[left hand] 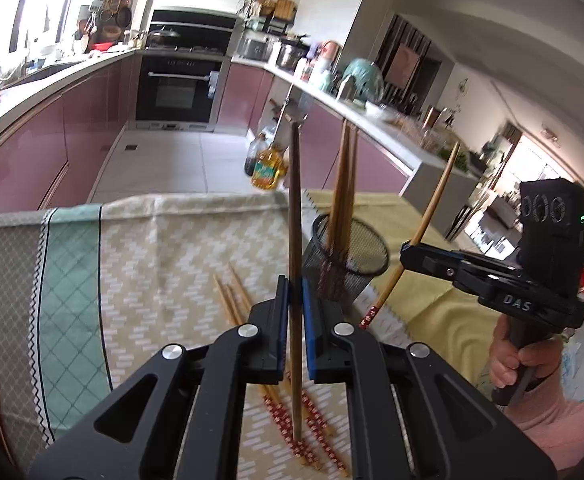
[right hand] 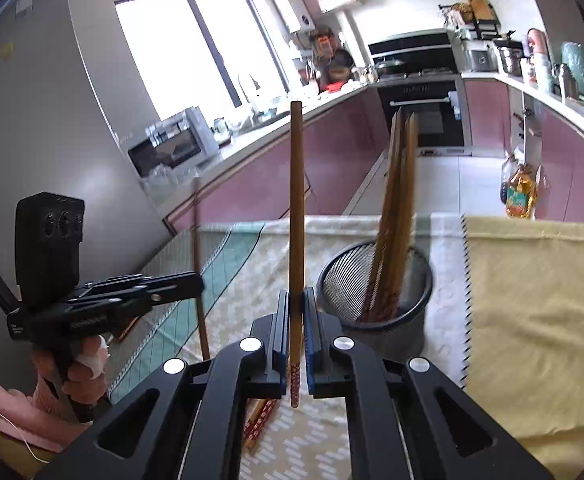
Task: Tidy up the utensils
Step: 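Lift the chopstick upright into the mesh cup with the right tool while the left tool inserts its own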
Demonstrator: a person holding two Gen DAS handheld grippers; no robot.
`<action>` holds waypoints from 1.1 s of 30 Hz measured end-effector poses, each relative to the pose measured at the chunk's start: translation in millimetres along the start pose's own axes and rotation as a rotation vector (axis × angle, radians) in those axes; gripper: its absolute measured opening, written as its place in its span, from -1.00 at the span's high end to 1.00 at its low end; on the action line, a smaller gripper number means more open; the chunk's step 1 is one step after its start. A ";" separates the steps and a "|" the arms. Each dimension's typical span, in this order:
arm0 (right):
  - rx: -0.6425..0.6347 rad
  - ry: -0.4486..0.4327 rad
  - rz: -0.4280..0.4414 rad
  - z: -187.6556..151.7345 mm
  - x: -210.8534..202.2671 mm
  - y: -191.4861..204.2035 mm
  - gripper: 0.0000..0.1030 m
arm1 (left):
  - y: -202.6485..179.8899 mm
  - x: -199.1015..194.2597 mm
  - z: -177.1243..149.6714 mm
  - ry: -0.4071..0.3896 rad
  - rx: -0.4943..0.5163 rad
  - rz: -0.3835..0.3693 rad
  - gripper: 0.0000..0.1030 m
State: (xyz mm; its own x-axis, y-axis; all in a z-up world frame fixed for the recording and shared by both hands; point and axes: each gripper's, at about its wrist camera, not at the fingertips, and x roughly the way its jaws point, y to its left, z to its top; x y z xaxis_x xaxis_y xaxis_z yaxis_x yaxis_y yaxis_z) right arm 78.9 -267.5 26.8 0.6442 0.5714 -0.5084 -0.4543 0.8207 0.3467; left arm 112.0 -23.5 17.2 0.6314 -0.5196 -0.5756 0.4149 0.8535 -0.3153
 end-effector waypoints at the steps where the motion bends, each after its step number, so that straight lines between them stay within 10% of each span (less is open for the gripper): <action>1: -0.002 -0.010 -0.003 3.8 -2.5 -1.7 0.89 | -1.9 -3.2 5.4 -0.014 -0.002 -0.016 0.85; 22: -0.030 -0.156 -0.045 62.3 -34.4 -32.5 0.89 | -53.3 -10.2 98.0 -0.202 0.084 -0.101 0.85; 33: -0.014 -0.039 -0.073 50.4 1.8 -42.9 0.89 | -63.8 32.6 91.3 -0.039 0.182 -0.017 0.85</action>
State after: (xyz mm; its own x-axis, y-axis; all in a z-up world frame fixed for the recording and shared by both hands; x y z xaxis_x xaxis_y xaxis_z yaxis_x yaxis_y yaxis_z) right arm 130.6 -301.3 50.7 0.6990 0.5104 -0.5008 -0.4136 0.8599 0.2991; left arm 165.9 -98.6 87.5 0.6466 -0.5384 -0.5405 0.5353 0.8249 -0.1813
